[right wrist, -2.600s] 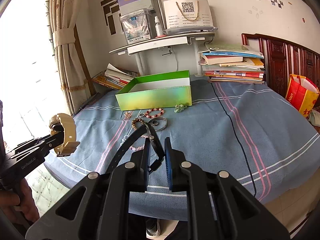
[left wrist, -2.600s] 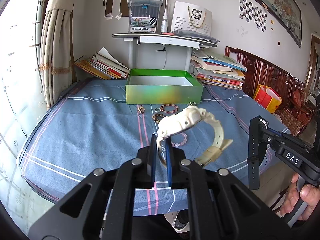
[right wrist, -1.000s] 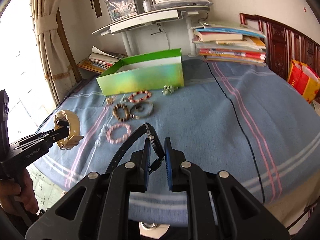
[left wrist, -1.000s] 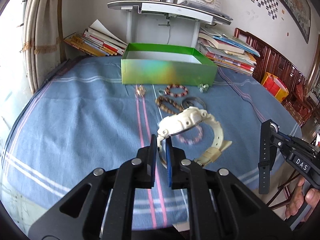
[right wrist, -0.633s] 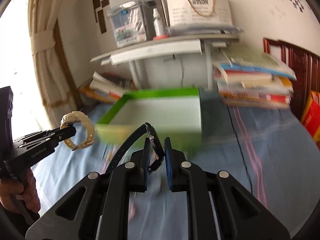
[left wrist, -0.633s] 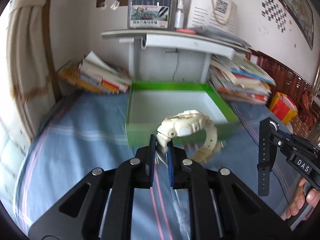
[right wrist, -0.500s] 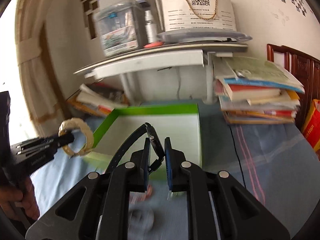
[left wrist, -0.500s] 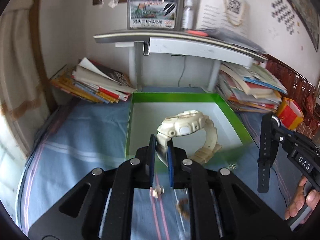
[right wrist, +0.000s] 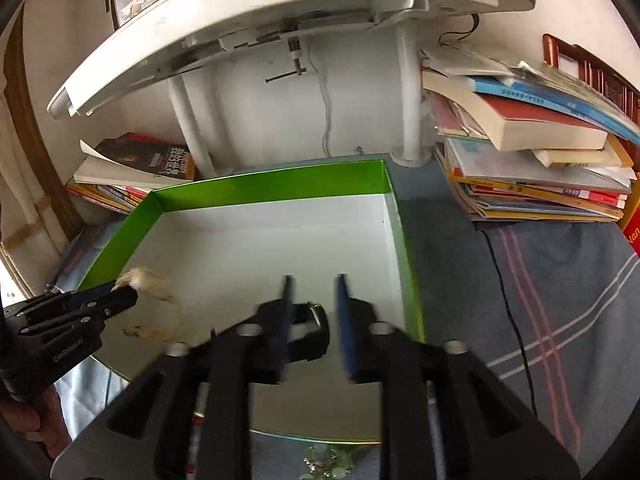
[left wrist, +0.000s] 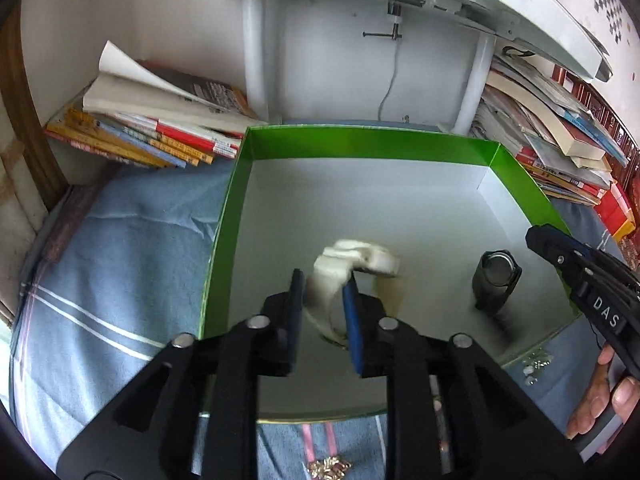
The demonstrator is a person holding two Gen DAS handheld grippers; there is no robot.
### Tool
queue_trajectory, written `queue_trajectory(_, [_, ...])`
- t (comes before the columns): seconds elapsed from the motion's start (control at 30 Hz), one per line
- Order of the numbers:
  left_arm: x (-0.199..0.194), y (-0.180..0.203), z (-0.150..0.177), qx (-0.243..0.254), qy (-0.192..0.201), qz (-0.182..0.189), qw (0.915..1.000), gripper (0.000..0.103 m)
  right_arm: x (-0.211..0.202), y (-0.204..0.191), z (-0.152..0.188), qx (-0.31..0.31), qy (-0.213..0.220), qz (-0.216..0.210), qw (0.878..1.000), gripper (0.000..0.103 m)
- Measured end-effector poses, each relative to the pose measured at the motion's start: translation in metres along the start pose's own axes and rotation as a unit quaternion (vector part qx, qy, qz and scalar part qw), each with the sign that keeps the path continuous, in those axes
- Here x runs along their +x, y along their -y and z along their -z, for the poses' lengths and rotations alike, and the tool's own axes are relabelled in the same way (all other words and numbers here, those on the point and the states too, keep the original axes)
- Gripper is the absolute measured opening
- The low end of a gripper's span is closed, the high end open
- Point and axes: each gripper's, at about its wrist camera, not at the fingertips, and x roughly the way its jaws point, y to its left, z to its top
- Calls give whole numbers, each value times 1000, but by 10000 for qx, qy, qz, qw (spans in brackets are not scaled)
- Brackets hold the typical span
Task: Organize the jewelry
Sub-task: 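Lower both watches into the green box and open both tools, then withdraw both open tools from the box back over the jewelry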
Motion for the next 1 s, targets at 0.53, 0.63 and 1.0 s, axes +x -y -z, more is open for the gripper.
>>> queue_trajectory(0.53, [-174, -34, 54, -603, 1781, -233, 9819, 92, -179, 13, 44, 333, 1710, -65, 9847, 82])
queue_trajectory(0.63, [-201, -19, 100, -362, 1738, -217, 9839, 95, -207, -4, 92, 60, 1428, -109, 9897, 82])
queue_trajectory(1.0, [-232, 35, 239, 74, 1258, -217, 9918, 96, -253, -33, 208, -54, 985, -287, 9947, 82])
